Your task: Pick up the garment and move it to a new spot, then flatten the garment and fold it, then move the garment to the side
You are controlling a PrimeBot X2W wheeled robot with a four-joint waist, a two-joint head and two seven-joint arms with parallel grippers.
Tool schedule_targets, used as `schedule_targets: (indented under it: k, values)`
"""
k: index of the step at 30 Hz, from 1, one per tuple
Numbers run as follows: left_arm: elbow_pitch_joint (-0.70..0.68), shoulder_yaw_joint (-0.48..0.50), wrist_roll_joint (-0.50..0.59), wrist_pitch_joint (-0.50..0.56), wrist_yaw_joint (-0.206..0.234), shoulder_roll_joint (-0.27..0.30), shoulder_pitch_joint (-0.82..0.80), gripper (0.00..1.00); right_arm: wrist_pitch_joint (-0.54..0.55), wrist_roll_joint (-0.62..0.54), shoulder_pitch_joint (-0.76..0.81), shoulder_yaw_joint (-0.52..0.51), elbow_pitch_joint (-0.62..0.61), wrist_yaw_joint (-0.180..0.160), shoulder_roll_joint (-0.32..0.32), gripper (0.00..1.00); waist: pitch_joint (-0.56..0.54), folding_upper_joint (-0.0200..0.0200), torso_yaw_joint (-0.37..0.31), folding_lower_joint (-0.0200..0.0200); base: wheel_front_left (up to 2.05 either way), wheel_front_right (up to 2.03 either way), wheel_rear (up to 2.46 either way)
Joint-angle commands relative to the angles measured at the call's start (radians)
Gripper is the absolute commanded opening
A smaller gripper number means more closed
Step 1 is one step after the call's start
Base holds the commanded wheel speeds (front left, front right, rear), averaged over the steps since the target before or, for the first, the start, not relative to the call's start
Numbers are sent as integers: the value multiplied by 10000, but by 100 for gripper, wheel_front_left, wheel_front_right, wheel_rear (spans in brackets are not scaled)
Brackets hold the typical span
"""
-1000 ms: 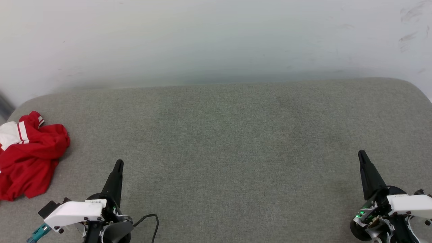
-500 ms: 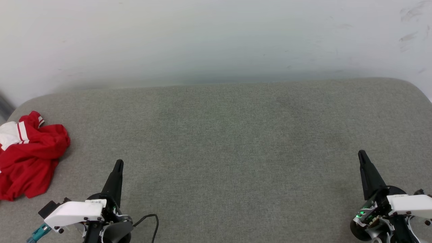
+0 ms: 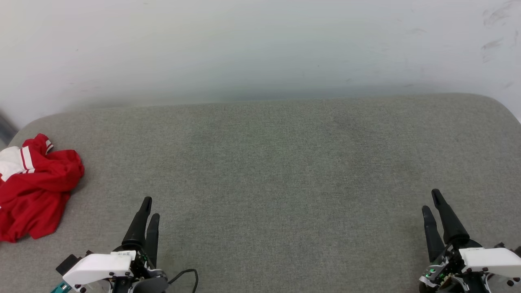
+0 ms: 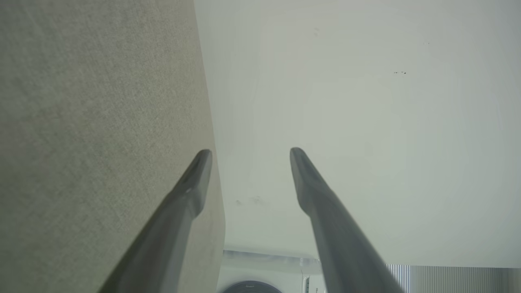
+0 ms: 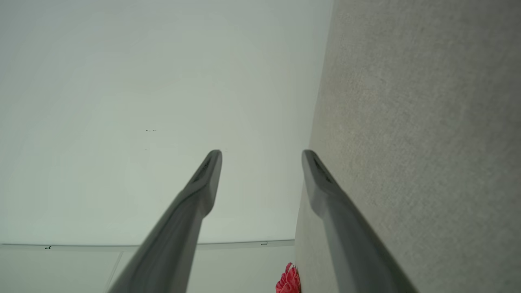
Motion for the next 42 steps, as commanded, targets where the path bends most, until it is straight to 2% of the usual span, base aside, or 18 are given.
schedule_targets:
  k: [1,8,19,24,29,36,42]
  values:
    - [-275,-41,-128,-67,0,12,-314,100,-57,-1,-287,43,-238,2,-19,100,2,-1,0,0,0,0,0]
    - [-795,-125,-704,-309,0,15,-334,100,-241,540,-371,71,-521,3,-2,100,9,-1,-3,0,0,0,0]
    - [-1100,-637,276,-849,0,19,-436,100,-853,-476,-510,551,-887,3,-197,100,5,-1,-11,0,0,0,0]
    - [-1066,-702,1423,-1058,0,41,-483,100,-1123,-1232,-582,798,-942,3,-407,100,-10,-1,-11,0,0,0,0]
    - [-982,-641,2862,-1242,0,36,-510,100,-1346,-2462,-664,986,-846,3,-593,100,-30,-1,-11,0,0,0,0]
    - [-946,-528,4910,-1484,3,26,-536,100,-1598,-4742,-770,1010,-754,3,-627,100,-55,-1,-13,0,0,0,0]
    - [-1064,-674,6682,-1684,175,26,-536,100,-1764,-6850,-811,1076,-706,3,-626,100,-72,-1,-22,0,0,0,0]
